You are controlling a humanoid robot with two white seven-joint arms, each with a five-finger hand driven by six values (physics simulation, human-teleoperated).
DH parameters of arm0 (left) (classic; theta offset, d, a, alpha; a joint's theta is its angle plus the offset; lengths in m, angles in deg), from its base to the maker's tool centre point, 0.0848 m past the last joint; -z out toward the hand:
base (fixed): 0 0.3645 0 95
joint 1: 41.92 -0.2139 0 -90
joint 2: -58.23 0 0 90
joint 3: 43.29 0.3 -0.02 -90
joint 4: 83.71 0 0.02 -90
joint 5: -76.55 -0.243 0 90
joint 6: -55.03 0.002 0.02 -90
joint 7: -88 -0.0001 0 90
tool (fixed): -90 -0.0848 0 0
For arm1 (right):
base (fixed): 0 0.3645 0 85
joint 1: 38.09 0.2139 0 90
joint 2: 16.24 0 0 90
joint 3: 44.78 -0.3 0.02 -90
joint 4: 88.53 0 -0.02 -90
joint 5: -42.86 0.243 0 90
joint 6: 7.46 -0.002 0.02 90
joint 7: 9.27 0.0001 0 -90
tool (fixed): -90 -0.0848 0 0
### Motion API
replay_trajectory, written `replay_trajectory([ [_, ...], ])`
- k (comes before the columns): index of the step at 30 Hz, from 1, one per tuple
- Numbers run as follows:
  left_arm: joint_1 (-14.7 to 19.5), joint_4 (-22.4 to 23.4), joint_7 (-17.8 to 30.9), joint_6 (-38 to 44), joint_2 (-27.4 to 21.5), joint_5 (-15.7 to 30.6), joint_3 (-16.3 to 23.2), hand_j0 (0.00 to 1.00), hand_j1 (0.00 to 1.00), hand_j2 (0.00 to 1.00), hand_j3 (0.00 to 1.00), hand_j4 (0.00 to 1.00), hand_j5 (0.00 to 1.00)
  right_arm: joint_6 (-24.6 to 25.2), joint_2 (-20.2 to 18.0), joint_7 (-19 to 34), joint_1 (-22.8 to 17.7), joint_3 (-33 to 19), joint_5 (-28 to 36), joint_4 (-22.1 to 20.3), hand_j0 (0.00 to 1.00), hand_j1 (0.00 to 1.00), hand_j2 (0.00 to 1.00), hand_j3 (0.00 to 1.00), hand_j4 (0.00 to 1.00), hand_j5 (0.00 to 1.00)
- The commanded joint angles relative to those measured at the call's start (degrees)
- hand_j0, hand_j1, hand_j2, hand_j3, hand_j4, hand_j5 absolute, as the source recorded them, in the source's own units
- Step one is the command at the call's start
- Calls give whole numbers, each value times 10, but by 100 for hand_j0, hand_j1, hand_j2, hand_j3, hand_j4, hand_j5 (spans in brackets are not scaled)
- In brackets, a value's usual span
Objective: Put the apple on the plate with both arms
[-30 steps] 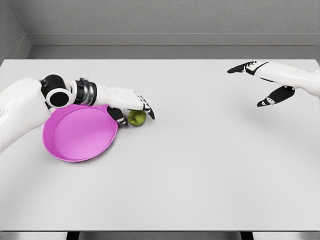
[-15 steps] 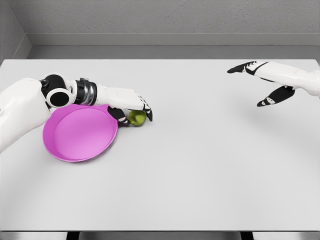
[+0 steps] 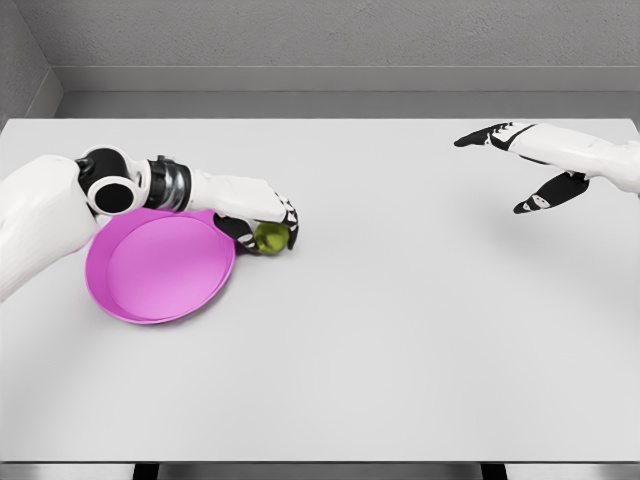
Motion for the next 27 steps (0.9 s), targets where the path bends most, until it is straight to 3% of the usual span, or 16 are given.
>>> replay_trajectory([
  [1, 0, -2, 0, 0, -2, 5, -2, 50, 50, 50, 50, 50, 50, 2, -1, 0, 0, 0, 4, -1, 100, 100, 100, 100, 100, 100],
  [5, 20, -4, -1, 0, -22, 33, -5, 48, 48, 48, 48, 48, 48, 2, -1, 0, 1, 0, 4, -1, 100, 100, 100, 100, 100, 100],
  [13, 29, 0, -1, 0, -138, 124, -46, 44, 44, 44, 44, 44, 44, 2, -1, 0, 4, -1, 4, -1, 100, 100, 100, 100, 100, 100],
  [17, 24, 0, 0, 0, -149, 122, -45, 45, 45, 45, 45, 45, 45, 2, -1, 0, 3, -1, 4, -1, 100, 100, 100, 100, 100, 100],
  [20, 15, 1, 0, 0, -160, 121, -44, 62, 62, 62, 62, 62, 62, 2, -1, 0, 5, -1, 4, -1, 100, 100, 100, 100, 100, 100],
  [22, 12, 2, -1, 0, -159, 120, -44, 88, 88, 88, 88, 88, 88, 2, -1, 0, 4, -1, 4, -1, 100, 100, 100, 100, 100, 100],
  [23, 11, 2, -1, 0, -159, 120, -43, 94, 94, 94, 94, 94, 94, 2, -2, 0, 4, -1, 4, -1, 100, 100, 100, 100, 100, 100],
  [27, 8, 13, -2, 0, -158, 120, -43, 100, 100, 100, 100, 100, 100, 2, -2, 0, 5, -1, 4, -1, 100, 100, 100, 100, 100, 100],
])
